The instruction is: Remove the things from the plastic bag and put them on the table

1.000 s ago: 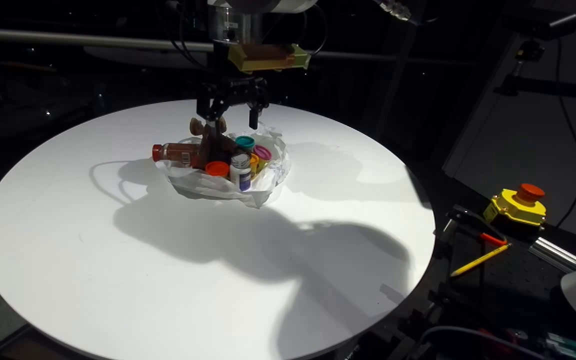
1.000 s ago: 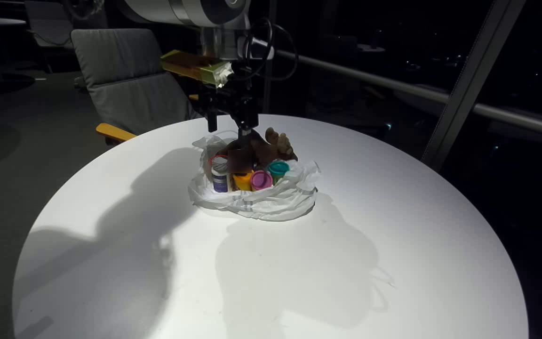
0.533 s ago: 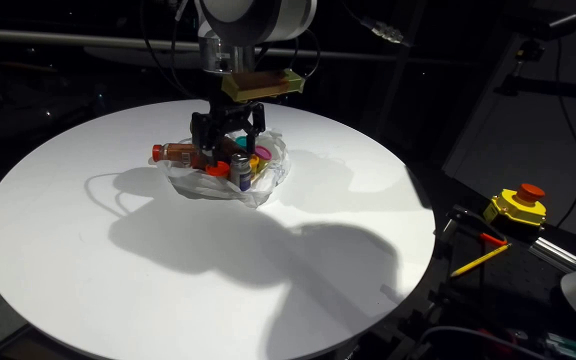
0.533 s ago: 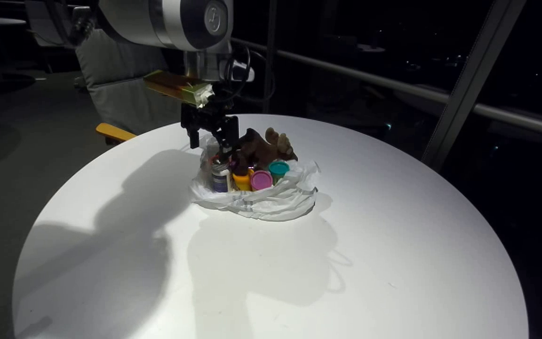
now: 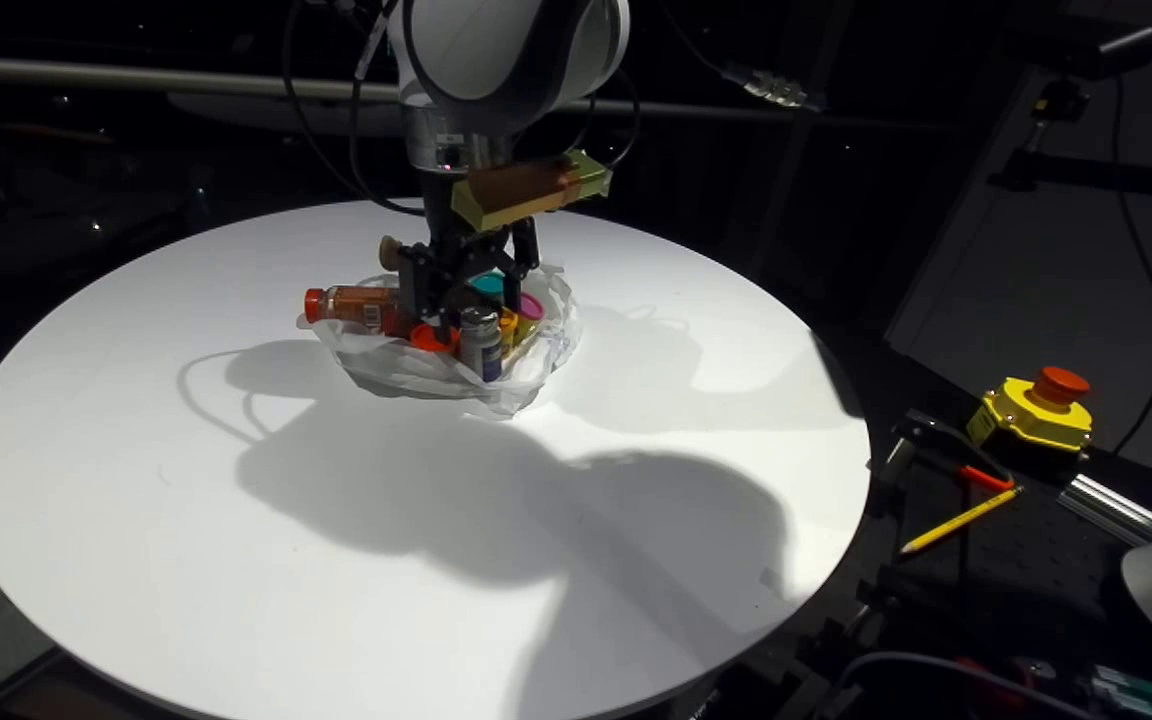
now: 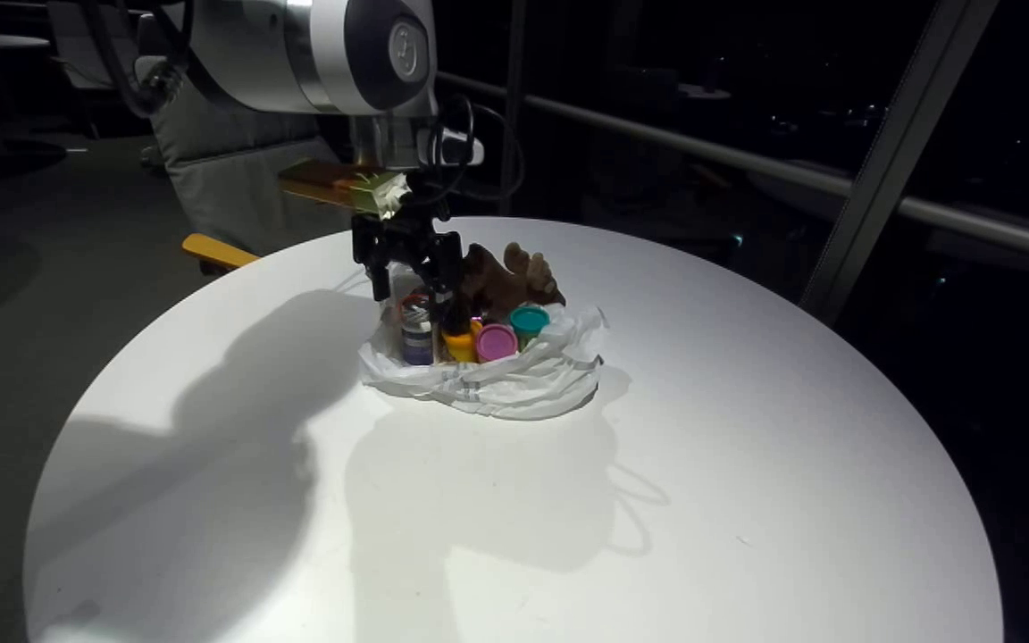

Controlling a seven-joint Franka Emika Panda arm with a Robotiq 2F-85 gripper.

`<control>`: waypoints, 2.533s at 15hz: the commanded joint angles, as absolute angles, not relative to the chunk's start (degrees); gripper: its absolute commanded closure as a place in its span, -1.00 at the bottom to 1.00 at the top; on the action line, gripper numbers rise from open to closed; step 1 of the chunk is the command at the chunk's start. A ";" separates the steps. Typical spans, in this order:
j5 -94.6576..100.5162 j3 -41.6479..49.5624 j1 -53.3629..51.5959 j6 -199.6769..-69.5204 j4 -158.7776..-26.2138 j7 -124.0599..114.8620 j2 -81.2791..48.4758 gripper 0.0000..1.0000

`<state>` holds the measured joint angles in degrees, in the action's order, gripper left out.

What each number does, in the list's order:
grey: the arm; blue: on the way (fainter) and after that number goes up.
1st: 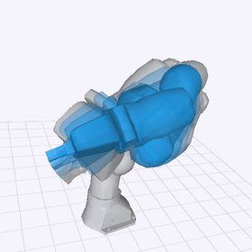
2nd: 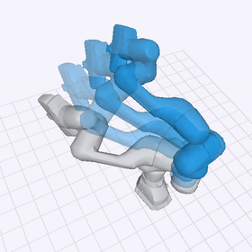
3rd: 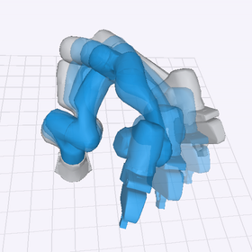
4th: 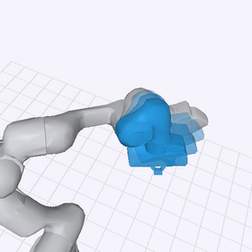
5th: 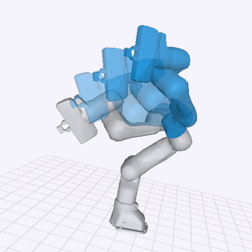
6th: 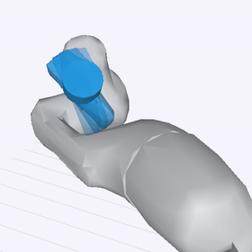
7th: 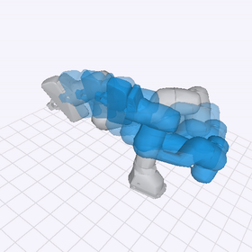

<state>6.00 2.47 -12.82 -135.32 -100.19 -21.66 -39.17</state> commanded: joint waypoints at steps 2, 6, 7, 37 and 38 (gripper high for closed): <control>7.77 4.25 -14.09 -137.95 -100.46 -23.69 -39.18 -1.00; 7.06 4.01 -13.69 -137.55 -100.19 -23.06 -39.60 -0.71; 7.03 3.97 -13.68 -137.43 -100.19 -23.00 -39.63 -0.48; 15.09 12.47 -0.25 -152.88 -128.09 -22.28 -23.08 0.52; 14.47 12.62 -0.05 -154.07 -128.30 -22.17 -24.13 0.52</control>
